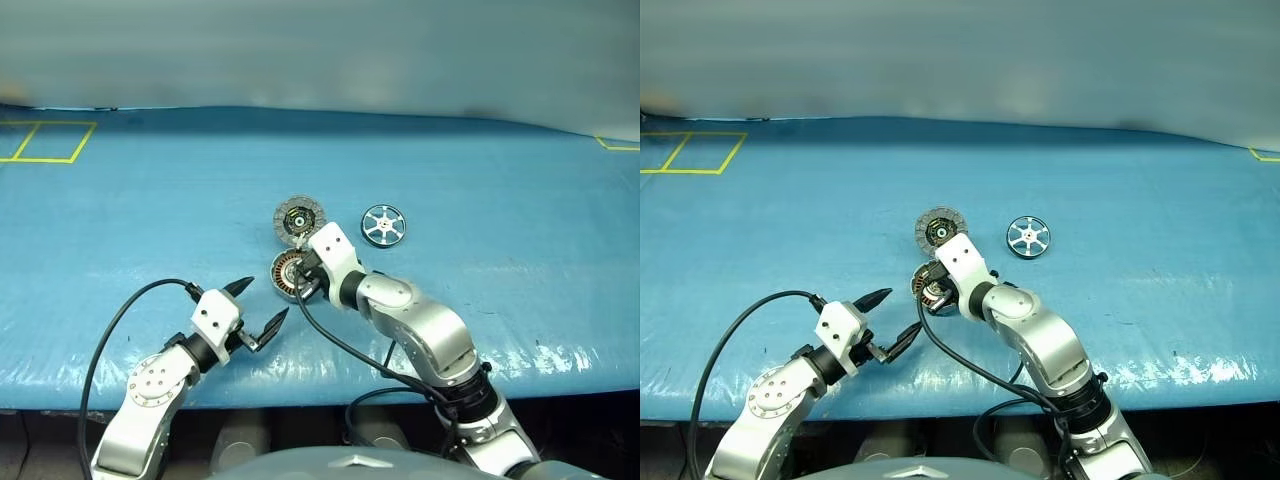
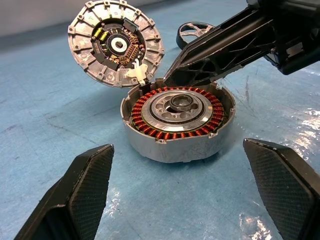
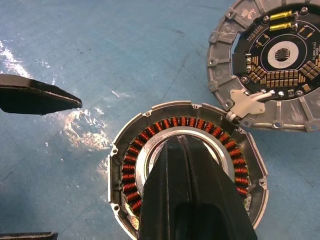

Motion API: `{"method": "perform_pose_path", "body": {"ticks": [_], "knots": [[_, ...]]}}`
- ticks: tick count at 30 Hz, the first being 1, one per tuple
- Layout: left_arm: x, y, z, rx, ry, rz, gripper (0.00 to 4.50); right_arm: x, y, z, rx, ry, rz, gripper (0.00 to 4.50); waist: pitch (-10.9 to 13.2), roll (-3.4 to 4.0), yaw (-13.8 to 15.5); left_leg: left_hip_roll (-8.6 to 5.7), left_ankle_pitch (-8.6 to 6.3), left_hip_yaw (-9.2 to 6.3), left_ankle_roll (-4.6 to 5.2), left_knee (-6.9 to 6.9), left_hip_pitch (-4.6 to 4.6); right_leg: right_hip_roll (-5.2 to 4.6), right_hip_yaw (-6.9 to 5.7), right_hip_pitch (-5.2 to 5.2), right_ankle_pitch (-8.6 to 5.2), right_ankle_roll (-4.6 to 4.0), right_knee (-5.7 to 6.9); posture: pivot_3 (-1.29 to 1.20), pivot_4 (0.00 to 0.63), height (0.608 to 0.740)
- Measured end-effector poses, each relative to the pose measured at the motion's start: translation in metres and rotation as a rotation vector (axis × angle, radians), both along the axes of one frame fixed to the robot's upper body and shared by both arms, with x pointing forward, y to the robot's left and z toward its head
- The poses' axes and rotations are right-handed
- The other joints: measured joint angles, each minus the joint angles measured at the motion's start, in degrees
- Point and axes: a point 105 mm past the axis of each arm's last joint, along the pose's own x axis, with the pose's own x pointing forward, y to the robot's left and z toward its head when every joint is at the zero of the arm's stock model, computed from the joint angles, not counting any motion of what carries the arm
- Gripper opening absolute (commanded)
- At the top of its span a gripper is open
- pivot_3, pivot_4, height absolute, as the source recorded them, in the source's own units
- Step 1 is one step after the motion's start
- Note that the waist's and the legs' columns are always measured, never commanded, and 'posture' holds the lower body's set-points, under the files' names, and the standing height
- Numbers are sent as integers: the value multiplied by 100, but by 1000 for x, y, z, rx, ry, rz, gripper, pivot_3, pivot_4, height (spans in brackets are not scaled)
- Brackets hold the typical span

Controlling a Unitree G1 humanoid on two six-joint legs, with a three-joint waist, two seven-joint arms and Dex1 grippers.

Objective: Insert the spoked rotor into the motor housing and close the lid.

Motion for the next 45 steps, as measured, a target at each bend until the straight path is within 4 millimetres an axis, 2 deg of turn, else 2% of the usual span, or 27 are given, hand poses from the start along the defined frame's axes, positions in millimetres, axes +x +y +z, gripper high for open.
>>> {"method": "perform_pose_path", "body": {"ticks": [6,15,23,30,45], "knots": [[-3,0,-5,-26,51,-3,4500,1,-7,-11,-48,38,-19,25,0,0,-3,0,0,0,0,0,0,0,0,0,0,0,0,0,150,740],[-4,0,-10,-40,97,-2,4500,0,-6,-11,-77,42,-12,25,-1,-1,-8,1,0,0,0,0,3,1,0,3,0,0,0,0,150,740],[-4,0,-12,-36,109,3,4500,-5,6,-10,-109,50,54,25,-2,-1,-9,0,0,-1,0,0,2,1,0,2,0,0,0,0,150,740],[-3,0,-11,-36,106,6,4500,1,11,-9,-128,45,66,25,-2,-1,-11,0,0,0,0,0,3,1,0,3,0,0,0,0,150,740],[-3,-1,-11,-39,106,8,4500,5,1,-11,-162,42,58,25,-5,-1,-5,0,0,-1,0,2,7,0,-1,6,-5,-9,0,0,150,740]]}}
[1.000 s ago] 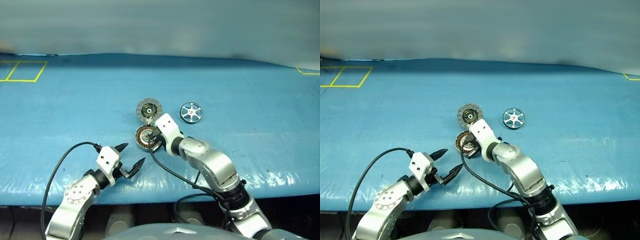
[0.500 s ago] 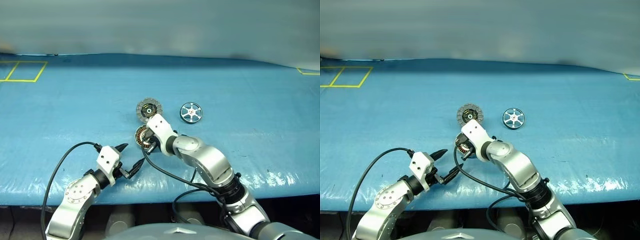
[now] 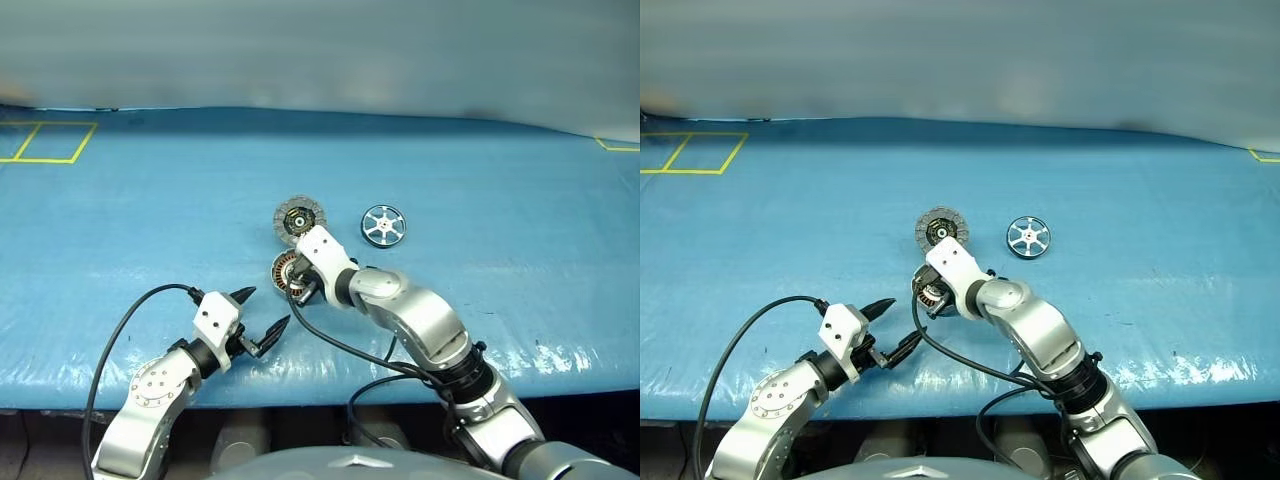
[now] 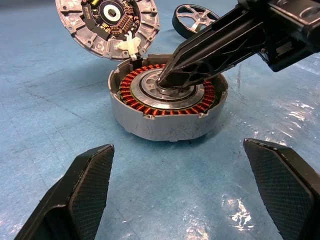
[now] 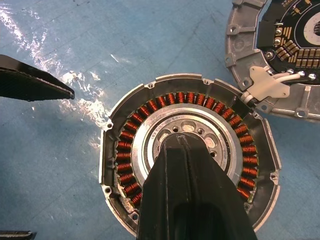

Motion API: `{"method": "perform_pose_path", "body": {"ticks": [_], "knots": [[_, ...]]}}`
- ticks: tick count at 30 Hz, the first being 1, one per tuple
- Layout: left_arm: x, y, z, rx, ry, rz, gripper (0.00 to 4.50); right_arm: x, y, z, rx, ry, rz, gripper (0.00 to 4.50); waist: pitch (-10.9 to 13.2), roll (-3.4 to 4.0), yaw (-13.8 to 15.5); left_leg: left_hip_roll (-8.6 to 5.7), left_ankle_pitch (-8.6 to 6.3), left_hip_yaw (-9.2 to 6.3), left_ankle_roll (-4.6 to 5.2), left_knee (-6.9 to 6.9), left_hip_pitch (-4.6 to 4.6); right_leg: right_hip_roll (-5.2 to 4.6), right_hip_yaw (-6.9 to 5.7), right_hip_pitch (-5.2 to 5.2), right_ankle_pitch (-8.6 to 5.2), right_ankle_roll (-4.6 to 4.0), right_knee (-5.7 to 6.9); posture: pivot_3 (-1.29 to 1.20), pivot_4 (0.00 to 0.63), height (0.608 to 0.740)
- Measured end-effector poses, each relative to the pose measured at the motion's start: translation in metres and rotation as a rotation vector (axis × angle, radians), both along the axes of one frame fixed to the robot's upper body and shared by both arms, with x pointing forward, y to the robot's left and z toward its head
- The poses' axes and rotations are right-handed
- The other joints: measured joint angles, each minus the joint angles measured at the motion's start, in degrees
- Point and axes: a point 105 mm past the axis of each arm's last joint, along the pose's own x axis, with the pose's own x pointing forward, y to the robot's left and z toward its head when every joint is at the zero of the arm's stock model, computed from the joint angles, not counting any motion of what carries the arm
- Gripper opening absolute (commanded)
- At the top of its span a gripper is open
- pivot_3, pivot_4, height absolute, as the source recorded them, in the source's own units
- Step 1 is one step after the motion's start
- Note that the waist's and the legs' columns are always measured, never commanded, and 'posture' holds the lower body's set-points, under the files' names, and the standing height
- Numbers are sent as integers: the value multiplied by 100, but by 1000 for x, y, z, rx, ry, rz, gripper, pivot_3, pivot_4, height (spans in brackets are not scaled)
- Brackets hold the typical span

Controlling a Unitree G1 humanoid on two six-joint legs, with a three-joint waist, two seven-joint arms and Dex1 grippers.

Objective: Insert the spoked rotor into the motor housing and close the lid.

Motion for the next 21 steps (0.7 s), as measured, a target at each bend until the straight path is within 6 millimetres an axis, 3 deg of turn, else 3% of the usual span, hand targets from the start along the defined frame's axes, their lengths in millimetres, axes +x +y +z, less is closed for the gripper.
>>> {"method": "perform_pose_path", "body": {"ticks": [21], "knots": [[0,1,-1,3,0,14,4500,4,2,-6,3,9,-12,25,-8,-4,-18,5,0,0,0,5,11,4,1,2,-6,-10,0,0,150,740]]}}
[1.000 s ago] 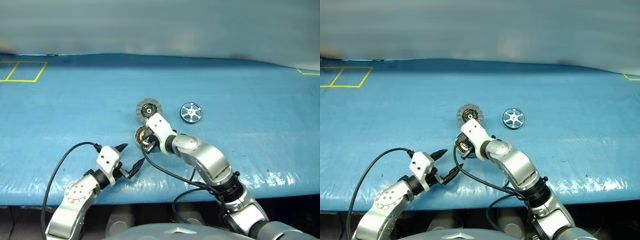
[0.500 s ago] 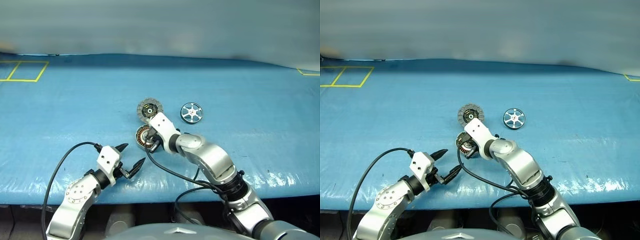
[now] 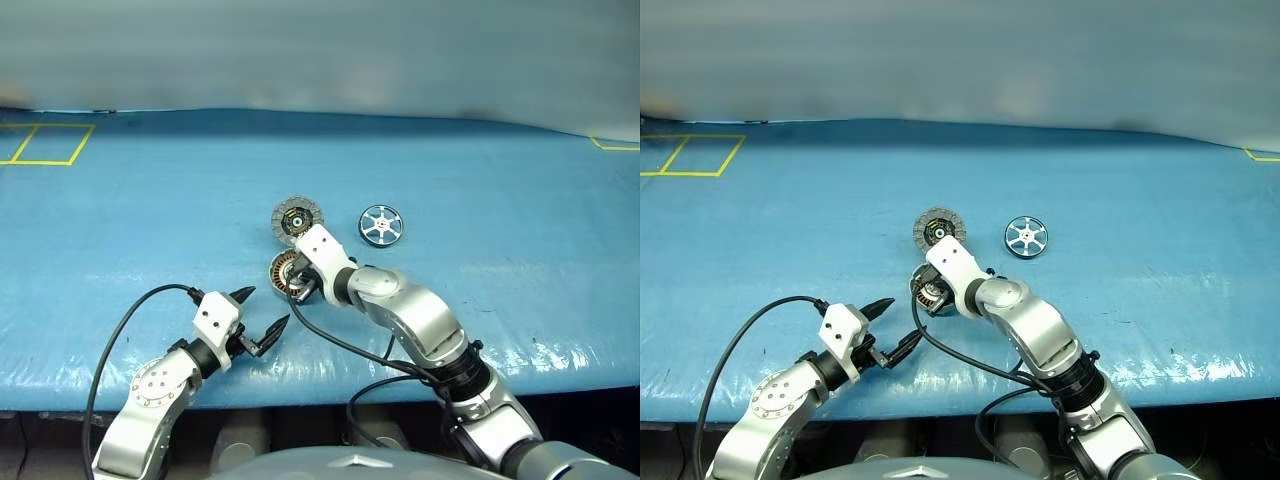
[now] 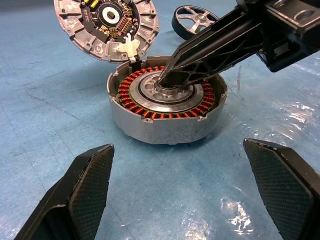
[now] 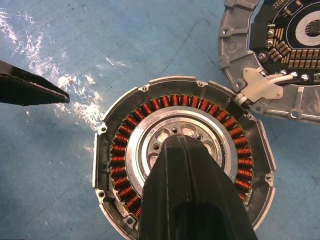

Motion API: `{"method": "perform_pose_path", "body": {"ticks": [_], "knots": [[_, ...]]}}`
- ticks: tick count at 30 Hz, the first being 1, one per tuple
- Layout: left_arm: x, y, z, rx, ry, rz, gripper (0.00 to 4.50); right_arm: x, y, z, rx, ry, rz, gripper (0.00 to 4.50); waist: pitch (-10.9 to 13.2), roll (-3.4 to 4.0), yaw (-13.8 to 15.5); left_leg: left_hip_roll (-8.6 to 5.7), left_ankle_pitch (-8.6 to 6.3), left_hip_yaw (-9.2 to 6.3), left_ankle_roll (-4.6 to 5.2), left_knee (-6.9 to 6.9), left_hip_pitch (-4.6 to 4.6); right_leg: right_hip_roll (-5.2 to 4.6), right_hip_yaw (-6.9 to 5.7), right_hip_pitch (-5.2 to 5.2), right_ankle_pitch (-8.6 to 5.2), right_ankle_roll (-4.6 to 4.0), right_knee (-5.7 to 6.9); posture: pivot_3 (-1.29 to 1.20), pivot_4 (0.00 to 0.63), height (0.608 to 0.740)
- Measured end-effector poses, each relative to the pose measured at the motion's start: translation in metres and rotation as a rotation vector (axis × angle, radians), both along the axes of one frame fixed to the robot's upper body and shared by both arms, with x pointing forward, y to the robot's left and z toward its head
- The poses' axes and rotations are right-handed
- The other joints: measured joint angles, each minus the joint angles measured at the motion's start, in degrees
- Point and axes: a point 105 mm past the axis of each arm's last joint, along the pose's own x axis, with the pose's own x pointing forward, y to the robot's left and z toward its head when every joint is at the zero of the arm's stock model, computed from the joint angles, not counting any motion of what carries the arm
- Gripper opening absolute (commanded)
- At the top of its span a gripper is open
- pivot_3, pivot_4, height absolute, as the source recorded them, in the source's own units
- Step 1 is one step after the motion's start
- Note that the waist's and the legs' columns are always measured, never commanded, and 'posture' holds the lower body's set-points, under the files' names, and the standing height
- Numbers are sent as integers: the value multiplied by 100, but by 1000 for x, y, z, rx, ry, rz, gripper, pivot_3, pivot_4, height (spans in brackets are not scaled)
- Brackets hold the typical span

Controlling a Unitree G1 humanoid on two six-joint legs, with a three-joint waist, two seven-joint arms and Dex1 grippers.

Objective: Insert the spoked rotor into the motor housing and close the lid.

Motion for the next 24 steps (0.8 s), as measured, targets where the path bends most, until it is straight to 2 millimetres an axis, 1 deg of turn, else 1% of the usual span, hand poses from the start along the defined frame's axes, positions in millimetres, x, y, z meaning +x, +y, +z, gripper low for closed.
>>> {"method": "perform_pose_path", "body": {"ticks": [12,15,17,19,21,23,24], "knots": [[-1,1,-1,0,5,5,4500,1,-3,1,-8,-12,1,25,-1,0,13,-1,0,0,0,4,-3,-3,0,-2,0,0,-2,0,150,740],[-1,1,-1,-1,5,6,4500,-4,-7,4,42,5,20,25,1,-1,31,-5,-1,-2,2,4,-19,-6,-1,-2,2,3,-3,0,150,740],[-1,1,-1,-1,4,6,4500,-5,-10,12,100,5,34,25,5,1,26,-6,-2,0,3,4,-28,-6,1,-10,10,16,-3,0,150,740],[-1,0,-1,-2,1,5,4500,0,-19,27,147,-38,28,25,6,2,20,-5,-2,-1,3,3,-28,-4,0,-11,16,28,-4,0,150,740],[-1,0,-1,-3,2,5,4500,8,-36,42,171,-96,-6,25,6,2,24,-5,-2,-1,3,3,-26,-5,-2,-9,16,28,-4,0,150,740],[-1,0,-1,-3,3,5,4500,17,-53,48,164,-130,-64,25,6,2,27,-6,-2,0,3,3,-26,-5,-1,-9,15,26,-5,0,150,740],[-1,0,-1,-4,3,5,4500,23,-64,50,154,-146,-110,191,6,2,26,-6,-2,0,3,3,-26,-5,0,-9,12,20,-4,0,150,740]]}}
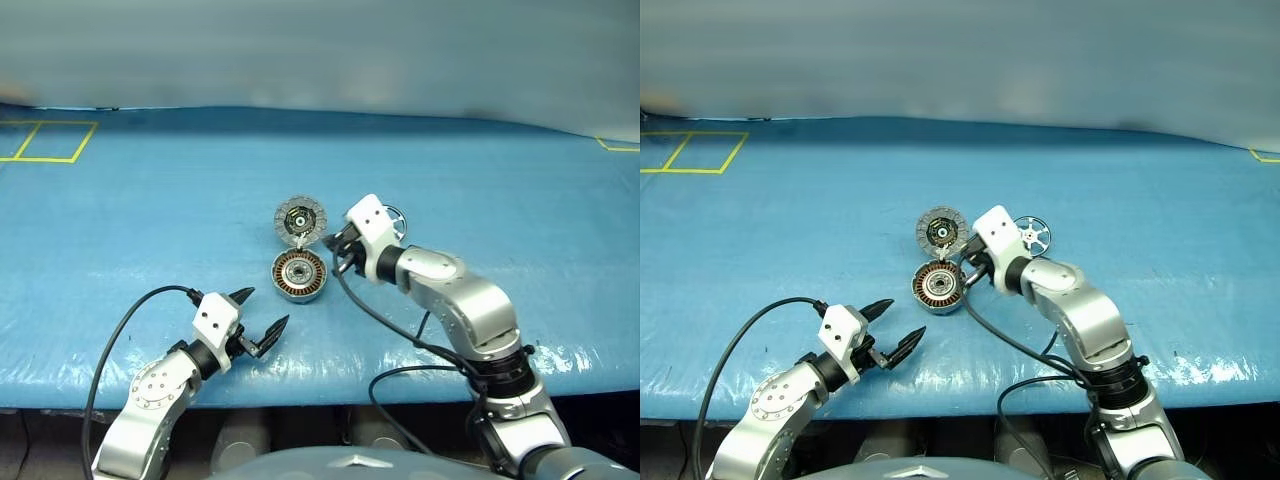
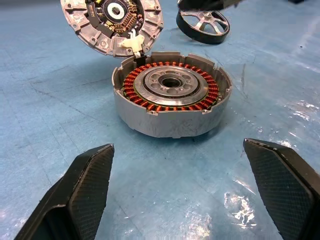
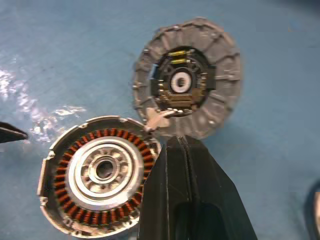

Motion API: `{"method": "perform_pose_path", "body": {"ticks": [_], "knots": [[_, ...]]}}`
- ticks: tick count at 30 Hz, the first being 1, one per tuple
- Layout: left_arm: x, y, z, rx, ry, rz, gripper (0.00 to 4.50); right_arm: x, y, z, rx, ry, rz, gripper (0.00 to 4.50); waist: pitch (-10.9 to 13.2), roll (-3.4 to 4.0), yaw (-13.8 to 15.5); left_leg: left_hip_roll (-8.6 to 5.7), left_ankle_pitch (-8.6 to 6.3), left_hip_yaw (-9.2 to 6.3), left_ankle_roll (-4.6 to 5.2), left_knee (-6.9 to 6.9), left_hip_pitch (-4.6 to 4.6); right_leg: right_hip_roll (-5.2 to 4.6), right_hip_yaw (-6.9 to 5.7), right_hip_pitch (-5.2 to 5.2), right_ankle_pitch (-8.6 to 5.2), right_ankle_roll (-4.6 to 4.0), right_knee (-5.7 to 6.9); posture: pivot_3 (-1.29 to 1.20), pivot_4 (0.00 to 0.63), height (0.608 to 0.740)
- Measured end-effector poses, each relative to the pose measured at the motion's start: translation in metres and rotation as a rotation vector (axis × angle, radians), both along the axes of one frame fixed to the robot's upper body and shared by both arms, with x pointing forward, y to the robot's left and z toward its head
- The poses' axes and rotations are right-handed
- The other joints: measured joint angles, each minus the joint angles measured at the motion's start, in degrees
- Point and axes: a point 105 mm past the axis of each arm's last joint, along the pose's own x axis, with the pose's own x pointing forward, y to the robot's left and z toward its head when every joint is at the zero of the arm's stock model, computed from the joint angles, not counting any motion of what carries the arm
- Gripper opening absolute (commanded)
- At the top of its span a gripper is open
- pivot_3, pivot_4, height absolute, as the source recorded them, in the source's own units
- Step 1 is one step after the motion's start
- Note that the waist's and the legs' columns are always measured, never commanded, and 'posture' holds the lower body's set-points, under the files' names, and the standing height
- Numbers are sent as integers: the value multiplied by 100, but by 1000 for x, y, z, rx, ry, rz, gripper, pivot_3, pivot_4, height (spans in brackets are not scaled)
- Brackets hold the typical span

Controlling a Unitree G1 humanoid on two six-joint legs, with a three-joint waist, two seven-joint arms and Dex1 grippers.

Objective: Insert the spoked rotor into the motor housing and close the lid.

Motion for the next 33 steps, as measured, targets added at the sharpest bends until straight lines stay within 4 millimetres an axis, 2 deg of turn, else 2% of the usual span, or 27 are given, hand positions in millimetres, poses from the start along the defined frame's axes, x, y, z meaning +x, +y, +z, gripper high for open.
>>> {"method": "perform_pose_path", "body": {"ticks": [2,5,9,15,20,26,33], "knots": [[0,0,0,0,0,-1,4500,9,-16,-3,-38,-13,-78,565,0,0,-2,0,0,1,0,0,0,0,1,0,-9,-16,0,0,150,740],[0,0,1,0,-2,-4,4500,22,-38,-15,-83,9,-200,1509,0,1,-7,0,0,5,0,-2,0,2,4,-2,-6,-11,1,0,150,740],[0,-1,1,-1,-3,-7,4500,29,-51,-23,-125,4,-268,2848,1,2,-3,0,0,5,0,-4,-1,2,5,-4,4,7,0,0,150,740],[0,0,1,0,-3,-7,4500,36,-69,-30,-200,-6,-312,2848,2,3,-1,-1,0,7,1,-4,0,1,6,-2,5,9,-1,0,150,740],[0,0,1,-1,-3,-6,4500,45,-83,-22,-297,-56,-308,2848,4,6,-2,-1,0,7,1,-4,0,2,6,-2,6,9,-1,0,150,740],[1,-1,1,-3,-4,-4,4500,48,-81,-24,-421,-77,-191,2848,4,5,0,-1,0,7,1,-4,1,2,6,-1,6,10,-2,0,150,740],[1,-1,1,-8,-6,4,4500,52,-80,-30,-462,-56,-139,2848,4,5,0,-1,-1,7,2,-4,1,2,7,-1,7,11,-2,0,150,740]]}}
